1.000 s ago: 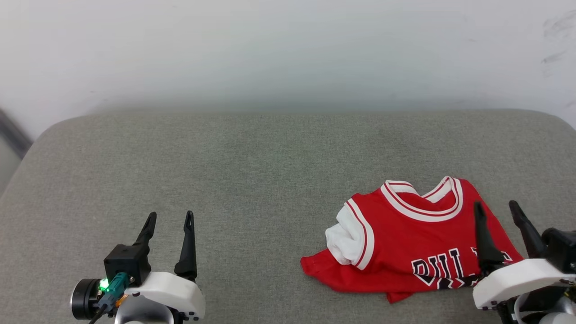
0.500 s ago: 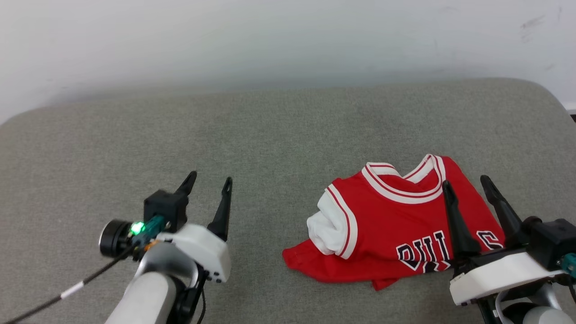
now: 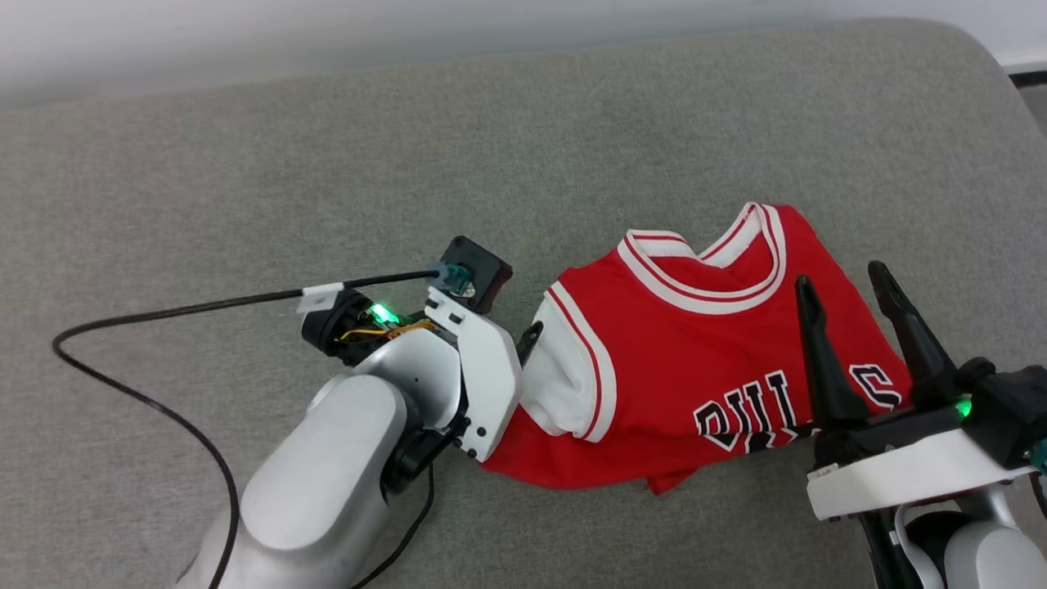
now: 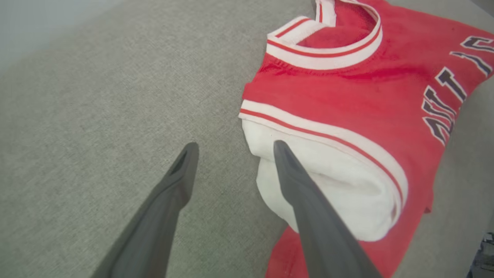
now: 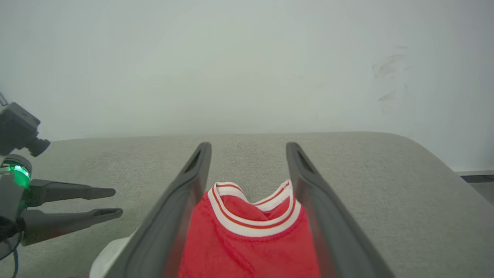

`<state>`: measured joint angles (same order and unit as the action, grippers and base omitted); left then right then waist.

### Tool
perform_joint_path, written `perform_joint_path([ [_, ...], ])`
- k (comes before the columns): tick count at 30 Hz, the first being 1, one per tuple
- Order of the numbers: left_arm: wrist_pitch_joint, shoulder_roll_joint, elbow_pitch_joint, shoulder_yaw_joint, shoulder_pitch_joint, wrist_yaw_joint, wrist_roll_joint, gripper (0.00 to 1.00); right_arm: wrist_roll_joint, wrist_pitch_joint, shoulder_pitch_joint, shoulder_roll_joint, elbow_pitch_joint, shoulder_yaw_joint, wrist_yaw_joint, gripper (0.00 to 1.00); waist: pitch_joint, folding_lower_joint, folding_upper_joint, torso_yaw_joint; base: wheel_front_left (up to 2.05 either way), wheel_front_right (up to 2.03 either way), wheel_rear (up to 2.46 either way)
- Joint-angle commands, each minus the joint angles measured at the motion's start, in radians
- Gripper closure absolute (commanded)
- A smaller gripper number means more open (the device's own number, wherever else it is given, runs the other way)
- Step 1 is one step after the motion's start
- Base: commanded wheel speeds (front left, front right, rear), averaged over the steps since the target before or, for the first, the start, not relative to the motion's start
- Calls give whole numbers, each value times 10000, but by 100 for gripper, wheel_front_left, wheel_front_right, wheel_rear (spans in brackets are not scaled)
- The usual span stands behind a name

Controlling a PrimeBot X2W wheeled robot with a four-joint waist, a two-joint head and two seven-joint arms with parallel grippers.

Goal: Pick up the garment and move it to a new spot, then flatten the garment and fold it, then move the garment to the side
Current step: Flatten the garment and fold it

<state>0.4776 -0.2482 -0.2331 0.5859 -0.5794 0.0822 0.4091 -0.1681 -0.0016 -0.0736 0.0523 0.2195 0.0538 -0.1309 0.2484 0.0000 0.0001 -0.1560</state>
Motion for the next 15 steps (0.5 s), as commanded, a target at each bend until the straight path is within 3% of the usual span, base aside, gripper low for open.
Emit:
perform_joint_path([
  [1, 433, -84, -251, 322, -330, 189, 5, 0, -99, -131, -166, -34, -46, 51, 3, 0, 455, 0, -1, -315, 0, 0, 0],
  [11, 2885, -479, -1569, 2086, -638, 482, 821, 0, -233, -437, -416, -33, -429, 134, 3, 0, 808, 0, -1, -588, 0, 0, 0],
  [12, 2990, -516, -1603, 2223, -642, 490, 922, 11, -229, -441, -436, -33, -464, 132, 3, 0, 803, 0, -1, -595, 0, 0, 0],
  [13, 3017, -535, -1573, 2367, -689, 494, 988, 65, -222, -459, -449, -33, -489, 129, 3, 0, 787, 0, -1, -594, 0, 0, 0],
  [14, 2939, -557, -1539, 2487, -760, 497, 1026, 100, -221, -486, -446, -33, -520, 120, 3, 0, 745, 0, -1, -581, 0, 0, 0],
  [15, 2812, -574, -1512, 2564, -831, 499, 1066, 100, -213, -495, -426, -33, -550, 94, 3, 0, 685, 0, -1, -557, 0, 0, 0],
])
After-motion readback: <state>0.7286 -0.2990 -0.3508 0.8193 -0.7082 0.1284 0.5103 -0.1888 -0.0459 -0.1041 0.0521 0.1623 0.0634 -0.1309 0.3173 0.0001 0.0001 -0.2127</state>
